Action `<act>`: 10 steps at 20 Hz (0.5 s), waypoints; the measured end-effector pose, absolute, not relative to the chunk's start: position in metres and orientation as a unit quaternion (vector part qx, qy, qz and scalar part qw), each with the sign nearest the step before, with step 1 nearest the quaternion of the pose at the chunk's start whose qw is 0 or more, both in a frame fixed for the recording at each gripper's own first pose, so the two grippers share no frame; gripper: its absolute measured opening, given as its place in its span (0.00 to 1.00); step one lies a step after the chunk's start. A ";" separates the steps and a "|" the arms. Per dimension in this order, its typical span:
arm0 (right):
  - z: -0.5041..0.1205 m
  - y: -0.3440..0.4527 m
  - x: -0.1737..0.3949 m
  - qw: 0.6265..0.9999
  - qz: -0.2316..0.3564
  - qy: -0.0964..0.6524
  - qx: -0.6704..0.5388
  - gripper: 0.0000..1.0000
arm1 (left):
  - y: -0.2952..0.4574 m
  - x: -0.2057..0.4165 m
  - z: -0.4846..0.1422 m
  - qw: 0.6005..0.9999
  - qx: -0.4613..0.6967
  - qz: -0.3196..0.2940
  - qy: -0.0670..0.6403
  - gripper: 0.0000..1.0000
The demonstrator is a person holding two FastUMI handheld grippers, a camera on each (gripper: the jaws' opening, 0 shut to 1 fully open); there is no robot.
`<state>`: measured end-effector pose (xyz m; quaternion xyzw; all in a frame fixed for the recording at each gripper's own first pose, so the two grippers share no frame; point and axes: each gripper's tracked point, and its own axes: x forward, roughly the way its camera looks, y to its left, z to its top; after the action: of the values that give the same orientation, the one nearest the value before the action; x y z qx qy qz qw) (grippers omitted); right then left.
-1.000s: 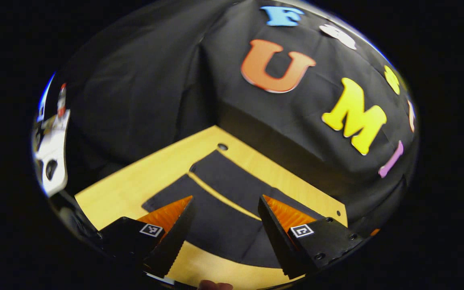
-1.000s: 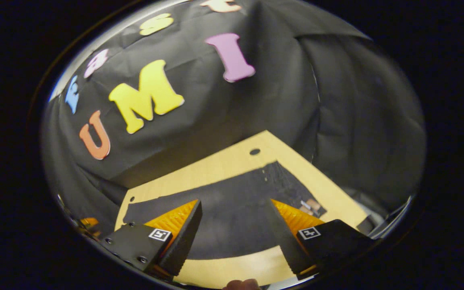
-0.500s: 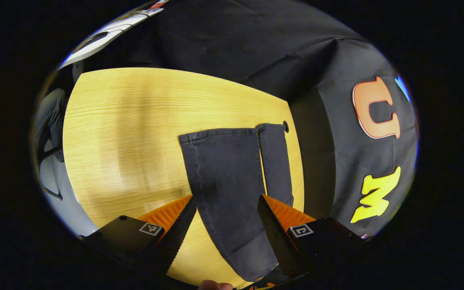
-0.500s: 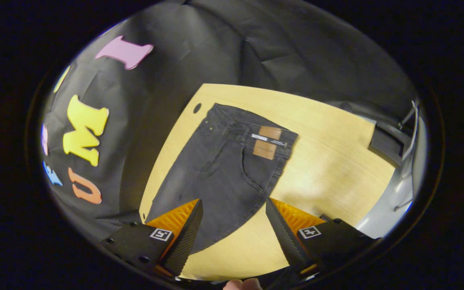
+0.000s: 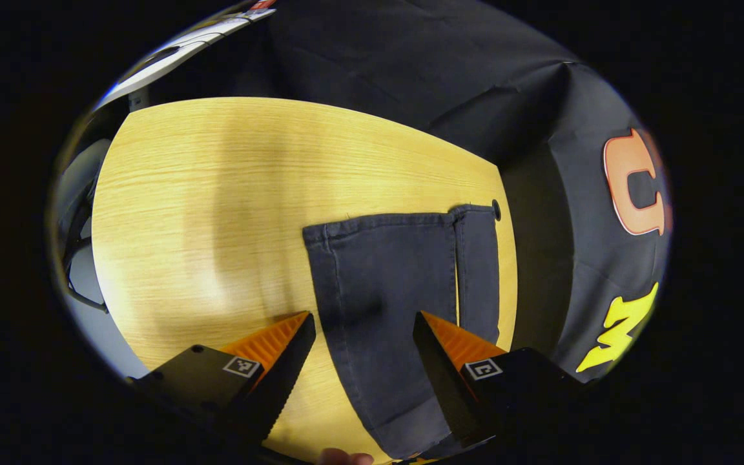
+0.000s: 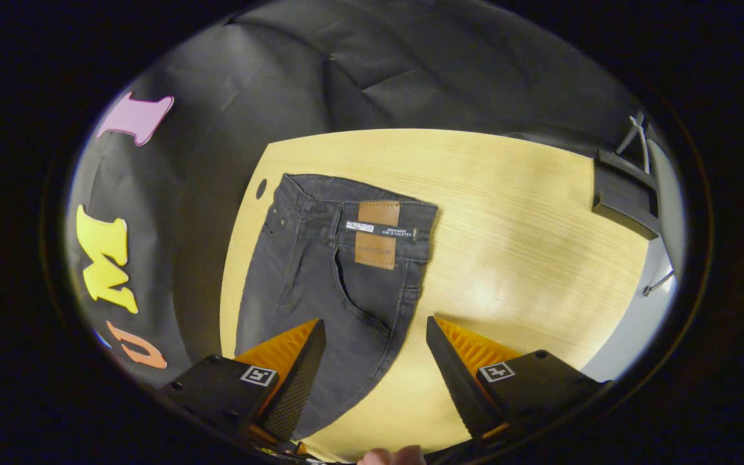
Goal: Grasp the waist and the cuffs of the jeans and fold them to make the two legs overlap; first hold the waist and fold one-third of the jeans toward the cuffs, then hold the cuffs and fold the remaining one-third in the same direction to finish folding.
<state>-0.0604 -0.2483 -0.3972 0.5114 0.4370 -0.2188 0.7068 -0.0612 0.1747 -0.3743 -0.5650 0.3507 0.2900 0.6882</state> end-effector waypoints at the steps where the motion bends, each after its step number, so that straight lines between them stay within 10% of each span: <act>1: -0.401 -0.250 -0.058 0.705 -0.224 0.438 0.511 0.97 | 0.175 -0.058 -0.375 0.691 -0.561 0.289 0.351 0.99; 10: -0.409 -0.253 -0.028 0.703 -0.231 0.434 0.514 0.95 | 0.177 -0.028 -0.375 0.695 -0.565 0.279 0.345 0.99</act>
<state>-0.0282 -0.2532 -0.4094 0.5137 0.4336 -0.2310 0.7033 -0.0283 0.1769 -0.3754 -0.5654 0.3454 0.2790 0.6951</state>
